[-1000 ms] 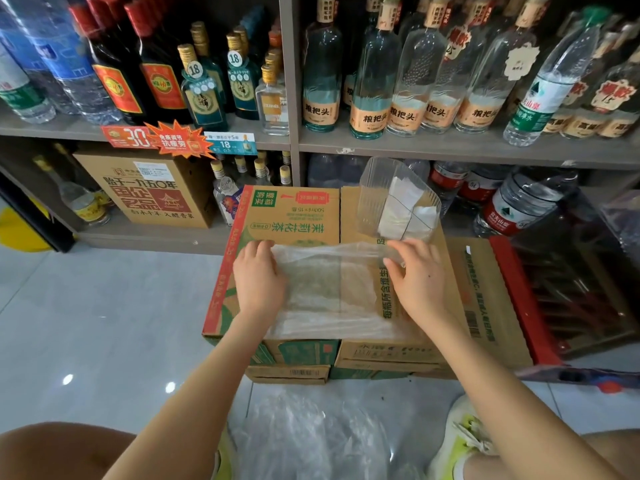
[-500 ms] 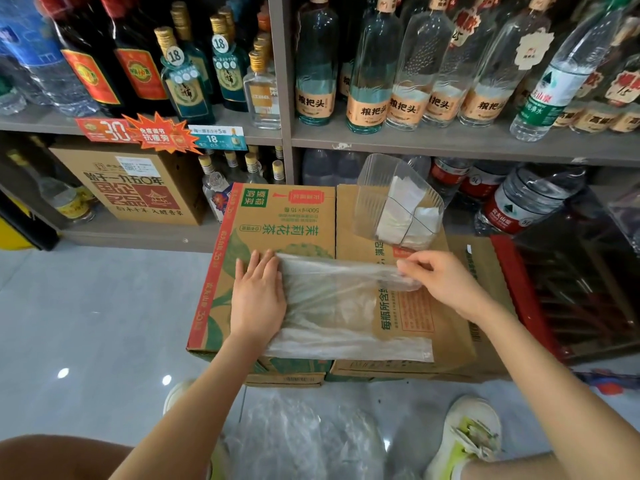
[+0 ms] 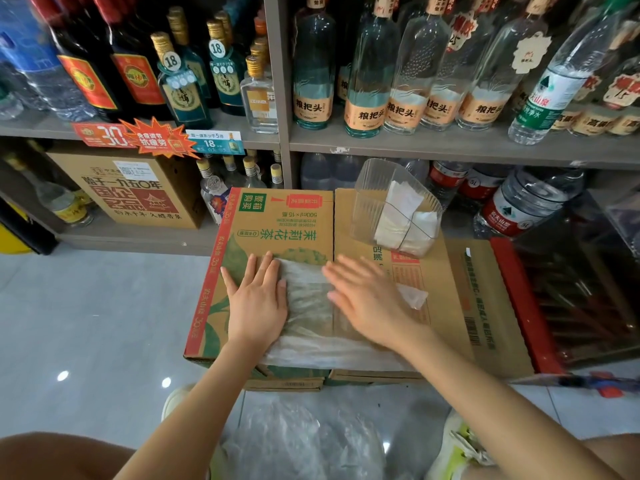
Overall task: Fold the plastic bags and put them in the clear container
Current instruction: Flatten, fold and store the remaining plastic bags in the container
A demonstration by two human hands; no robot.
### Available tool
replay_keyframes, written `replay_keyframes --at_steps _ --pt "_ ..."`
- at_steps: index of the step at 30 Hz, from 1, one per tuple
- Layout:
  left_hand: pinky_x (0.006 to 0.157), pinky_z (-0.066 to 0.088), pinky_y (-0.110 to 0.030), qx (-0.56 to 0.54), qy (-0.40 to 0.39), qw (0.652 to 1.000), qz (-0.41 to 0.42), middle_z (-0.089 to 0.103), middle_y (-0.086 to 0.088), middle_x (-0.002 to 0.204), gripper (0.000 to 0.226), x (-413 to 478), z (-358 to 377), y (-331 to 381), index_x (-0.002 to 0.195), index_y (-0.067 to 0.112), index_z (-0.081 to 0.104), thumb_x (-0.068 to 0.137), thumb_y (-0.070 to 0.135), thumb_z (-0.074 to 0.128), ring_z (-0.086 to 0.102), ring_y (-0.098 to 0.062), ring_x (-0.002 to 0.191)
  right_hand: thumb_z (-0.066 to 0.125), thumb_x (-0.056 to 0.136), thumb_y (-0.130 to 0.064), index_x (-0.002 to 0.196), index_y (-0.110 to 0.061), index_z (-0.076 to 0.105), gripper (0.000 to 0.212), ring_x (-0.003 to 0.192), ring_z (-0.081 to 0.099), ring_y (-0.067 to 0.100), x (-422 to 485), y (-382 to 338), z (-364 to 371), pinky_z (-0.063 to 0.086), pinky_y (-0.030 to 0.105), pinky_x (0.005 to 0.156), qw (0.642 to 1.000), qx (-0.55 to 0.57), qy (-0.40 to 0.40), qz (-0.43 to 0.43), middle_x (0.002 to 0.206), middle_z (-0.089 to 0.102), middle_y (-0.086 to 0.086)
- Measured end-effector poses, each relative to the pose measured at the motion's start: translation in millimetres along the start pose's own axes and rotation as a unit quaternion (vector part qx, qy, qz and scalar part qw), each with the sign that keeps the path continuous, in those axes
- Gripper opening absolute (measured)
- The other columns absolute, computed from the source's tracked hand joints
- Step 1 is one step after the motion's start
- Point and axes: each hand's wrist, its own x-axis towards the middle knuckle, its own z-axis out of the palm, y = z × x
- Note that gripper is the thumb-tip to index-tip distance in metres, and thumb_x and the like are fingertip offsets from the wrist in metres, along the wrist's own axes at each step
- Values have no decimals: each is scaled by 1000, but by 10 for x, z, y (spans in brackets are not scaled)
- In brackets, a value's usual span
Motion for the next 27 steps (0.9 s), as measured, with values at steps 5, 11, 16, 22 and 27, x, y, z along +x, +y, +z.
replay_keyframes --at_steps 5,11,16,22,27 --pt "113 0 -66 7 -2 1000 -4 40 -3 151 62 -5 13 -7 138 12 47 97 40 10 26 -29 145 -29 82 -56 145 -34 -1 72 143 -12 13 -290 455 180 -19 46 115 991 -104 -39 69 153 -5 -16" --pt "112 -2 -65 16 -1 1000 -9 40 -2 151 64 -2 20 0 138 12 47 96 41 9 25 -29 145 -9 92 -52 148 -18 26 74 146 16 18 -348 458 34 2 42 120 984 -79 46 153 155 22 -3" --pt "113 0 -65 10 2 1000 -8 39 -3 152 65 -5 8 -3 138 11 47 96 41 9 26 -28 145 55 92 -45 107 -21 69 32 110 54 16 -315 453 -3 36 29 90 962 68 154 214 112 65 -8" --pt "113 -1 -63 11 -2 1000 -8 36 -3 153 66 1 2 -4 139 11 45 94 42 7 23 -28 146 70 81 -37 77 -24 66 14 100 48 11 -534 780 -58 35 29 89 933 281 73 215 101 58 -13" --pt "113 0 -64 20 -13 1000 1 37 -2 153 68 3 -3 -8 140 12 44 94 44 7 22 -30 146 59 92 -24 88 -18 62 8 57 53 -2 -526 849 -289 43 19 62 895 401 52 189 86 67 -1"
